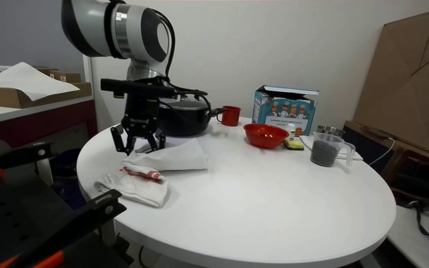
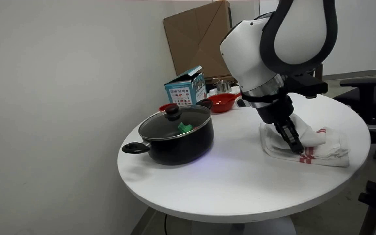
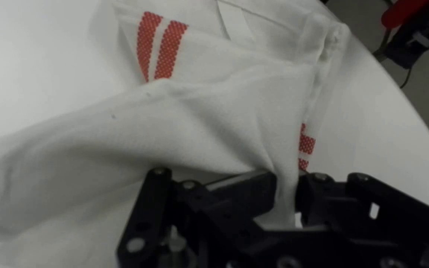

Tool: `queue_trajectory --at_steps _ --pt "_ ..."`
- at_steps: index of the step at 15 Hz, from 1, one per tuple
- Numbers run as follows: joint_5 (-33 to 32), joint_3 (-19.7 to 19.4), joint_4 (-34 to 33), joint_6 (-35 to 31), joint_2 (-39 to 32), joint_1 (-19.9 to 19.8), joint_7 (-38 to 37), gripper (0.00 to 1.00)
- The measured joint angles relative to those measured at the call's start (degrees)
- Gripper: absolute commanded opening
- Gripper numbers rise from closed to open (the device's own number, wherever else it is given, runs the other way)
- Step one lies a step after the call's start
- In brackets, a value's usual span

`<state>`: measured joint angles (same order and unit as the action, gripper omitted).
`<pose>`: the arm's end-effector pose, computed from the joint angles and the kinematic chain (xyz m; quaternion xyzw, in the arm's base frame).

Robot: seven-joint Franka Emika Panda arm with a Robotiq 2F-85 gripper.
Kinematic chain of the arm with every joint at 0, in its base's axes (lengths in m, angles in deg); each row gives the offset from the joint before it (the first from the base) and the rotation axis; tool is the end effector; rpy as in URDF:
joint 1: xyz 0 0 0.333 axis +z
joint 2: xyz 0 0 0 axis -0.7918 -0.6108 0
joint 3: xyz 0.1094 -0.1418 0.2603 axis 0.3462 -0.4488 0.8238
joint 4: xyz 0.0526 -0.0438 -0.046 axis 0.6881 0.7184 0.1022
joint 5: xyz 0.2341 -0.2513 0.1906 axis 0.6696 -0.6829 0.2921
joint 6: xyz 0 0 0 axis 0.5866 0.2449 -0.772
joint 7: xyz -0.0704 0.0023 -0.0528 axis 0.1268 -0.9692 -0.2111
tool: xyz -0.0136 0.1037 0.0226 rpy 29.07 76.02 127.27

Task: Use the white and red towel to wipe the table top

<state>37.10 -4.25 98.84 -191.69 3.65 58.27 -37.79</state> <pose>0.4158 0.1012 0.0700 0.9184 0.3408 -0.1925 0.0585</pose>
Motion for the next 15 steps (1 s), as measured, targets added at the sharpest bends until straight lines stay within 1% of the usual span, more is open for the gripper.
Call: queue_trajectory --at_steps 2,3,5,6,8,10,12,14,15 --pt "0.43 2.09 0.55 0.00 0.57 1.27 0.57 0.00" --pt "0.44 2.55 0.57 0.00 0.75 2.14 0.57 0.00" --pt "0.07 2.00 0.04 0.00 0.86 3.80 0.32 0.00" --pt "-0.85 0.73 -0.63 0.00 0.80 4.58 -0.01 0.00" --pt "-4.11 -3.40 -2.98 0.00 0.35 5.63 -1.23 0.00" --pt "-7.80 -9.16 -6.66 0.01 -1.04 5.62 -2.72 0.00" --pt "-10.19 -14.58 -10.74 0.02 -3.17 4.44 -4.23 0.00" --pt "-11.32 -18.71 -14.91 0.03 -5.61 2.35 -5.50 0.00" --pt "-11.47 -20.41 -17.15 0.06 -6.92 0.97 -5.90 0.11"
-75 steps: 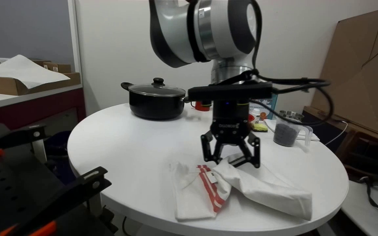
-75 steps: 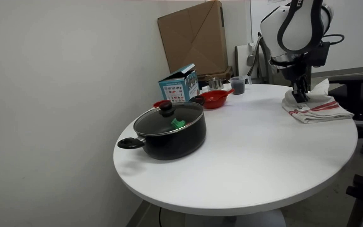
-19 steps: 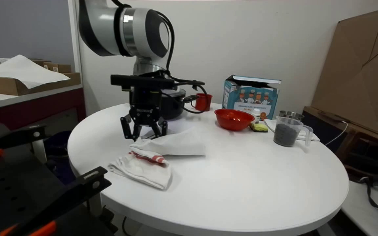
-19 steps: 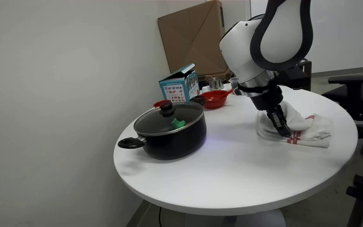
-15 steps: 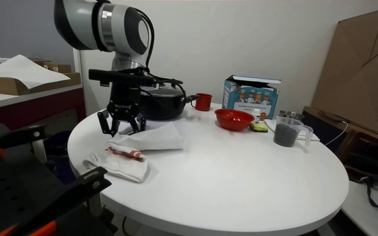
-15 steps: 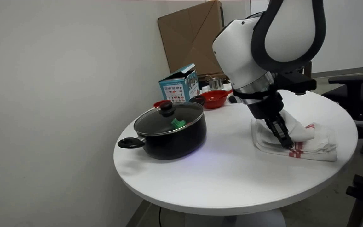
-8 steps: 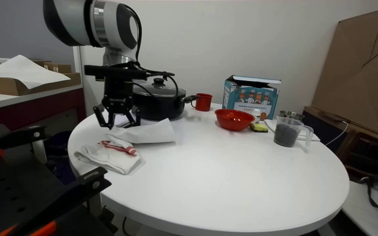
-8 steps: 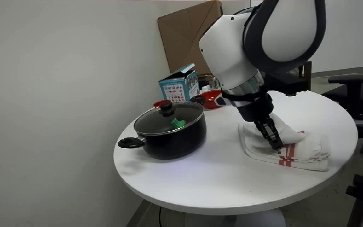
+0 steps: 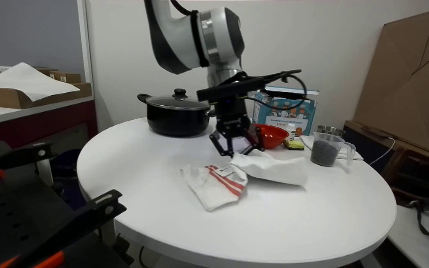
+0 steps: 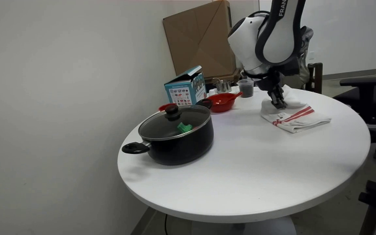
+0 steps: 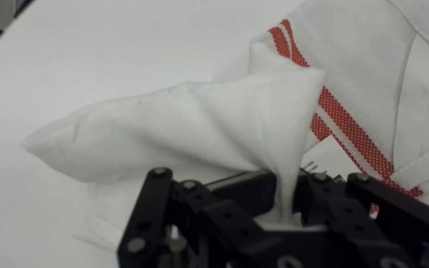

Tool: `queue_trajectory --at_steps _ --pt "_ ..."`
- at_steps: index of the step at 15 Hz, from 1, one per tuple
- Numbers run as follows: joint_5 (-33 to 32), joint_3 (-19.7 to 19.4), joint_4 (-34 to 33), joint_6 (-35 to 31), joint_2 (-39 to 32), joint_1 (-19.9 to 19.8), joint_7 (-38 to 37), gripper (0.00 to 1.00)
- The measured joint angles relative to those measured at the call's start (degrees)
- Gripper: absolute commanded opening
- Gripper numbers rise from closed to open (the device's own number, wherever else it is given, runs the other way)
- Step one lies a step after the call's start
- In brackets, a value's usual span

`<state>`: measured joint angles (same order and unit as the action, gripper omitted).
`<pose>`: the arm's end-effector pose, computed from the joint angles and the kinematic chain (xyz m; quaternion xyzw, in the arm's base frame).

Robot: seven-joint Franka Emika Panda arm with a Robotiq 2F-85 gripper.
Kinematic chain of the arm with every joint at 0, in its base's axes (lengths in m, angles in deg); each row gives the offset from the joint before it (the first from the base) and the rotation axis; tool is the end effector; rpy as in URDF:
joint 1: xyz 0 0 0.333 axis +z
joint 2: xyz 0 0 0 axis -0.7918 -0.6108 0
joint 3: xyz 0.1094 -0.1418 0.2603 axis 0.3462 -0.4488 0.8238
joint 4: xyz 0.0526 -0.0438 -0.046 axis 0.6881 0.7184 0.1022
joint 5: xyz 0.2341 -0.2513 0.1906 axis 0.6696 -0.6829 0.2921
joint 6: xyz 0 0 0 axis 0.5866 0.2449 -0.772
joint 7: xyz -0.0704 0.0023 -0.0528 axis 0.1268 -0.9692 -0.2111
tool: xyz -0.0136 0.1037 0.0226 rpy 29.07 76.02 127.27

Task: Use the white and red towel to wipe the table top

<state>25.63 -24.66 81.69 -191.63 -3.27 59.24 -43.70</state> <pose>0.5360 -0.0731 0.0905 0.9422 0.2260 -0.1351 0.2071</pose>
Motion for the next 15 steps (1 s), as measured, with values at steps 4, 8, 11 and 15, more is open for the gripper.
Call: queue_trajectory --at_steps 4,8,11,15 --pt "0.07 -3.65 -8.33 1.07 -4.36 -5.48 -0.61 0.47" --pt "1.75 -3.13 -12.37 5.05 -4.98 -7.51 -0.67 0.77" --pt "3.89 -0.83 -12.57 8.89 -2.18 -7.45 0.06 0.73" --pt "4.55 0.79 -11.01 11.19 2.23 -7.30 0.82 0.85"
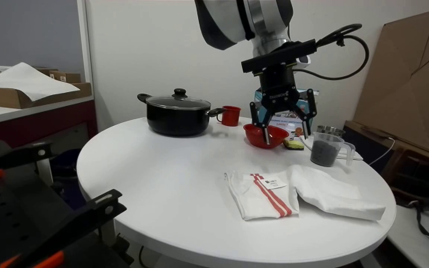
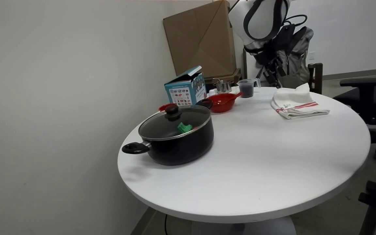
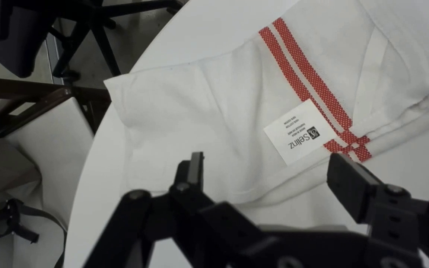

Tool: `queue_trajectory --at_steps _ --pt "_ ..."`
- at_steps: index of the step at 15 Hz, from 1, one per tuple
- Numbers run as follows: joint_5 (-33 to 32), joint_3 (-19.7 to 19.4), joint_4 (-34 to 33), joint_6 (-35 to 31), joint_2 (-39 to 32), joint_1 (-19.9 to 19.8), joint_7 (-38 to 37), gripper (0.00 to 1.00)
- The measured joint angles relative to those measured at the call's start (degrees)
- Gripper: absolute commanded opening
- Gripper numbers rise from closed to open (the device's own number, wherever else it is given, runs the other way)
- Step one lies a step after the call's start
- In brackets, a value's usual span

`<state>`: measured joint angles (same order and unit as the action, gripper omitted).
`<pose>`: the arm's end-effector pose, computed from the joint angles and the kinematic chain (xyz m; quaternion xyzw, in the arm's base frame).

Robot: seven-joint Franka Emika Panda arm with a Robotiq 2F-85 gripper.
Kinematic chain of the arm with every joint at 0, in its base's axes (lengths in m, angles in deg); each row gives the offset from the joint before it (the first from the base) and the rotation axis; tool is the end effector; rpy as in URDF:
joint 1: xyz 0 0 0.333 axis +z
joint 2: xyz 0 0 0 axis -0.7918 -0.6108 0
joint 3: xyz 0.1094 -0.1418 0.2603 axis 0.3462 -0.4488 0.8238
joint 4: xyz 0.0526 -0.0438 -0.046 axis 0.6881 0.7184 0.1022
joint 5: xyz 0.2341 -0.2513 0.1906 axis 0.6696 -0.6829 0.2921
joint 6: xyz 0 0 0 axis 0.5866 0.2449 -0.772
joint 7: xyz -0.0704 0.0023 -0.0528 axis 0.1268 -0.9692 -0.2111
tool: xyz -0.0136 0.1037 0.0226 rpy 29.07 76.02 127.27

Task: Use the white and red towel to wipe the table top

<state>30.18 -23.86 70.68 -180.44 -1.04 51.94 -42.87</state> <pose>0.5892 -0.1513 0.1639 0.9604 0.1120 -0.1300 0.2195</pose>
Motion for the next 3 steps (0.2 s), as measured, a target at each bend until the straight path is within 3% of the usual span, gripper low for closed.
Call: queue_trajectory --at_steps 3 --pt "0.00 0.00 0.56 0.00 0.09 -0.16 0.02 0.85"
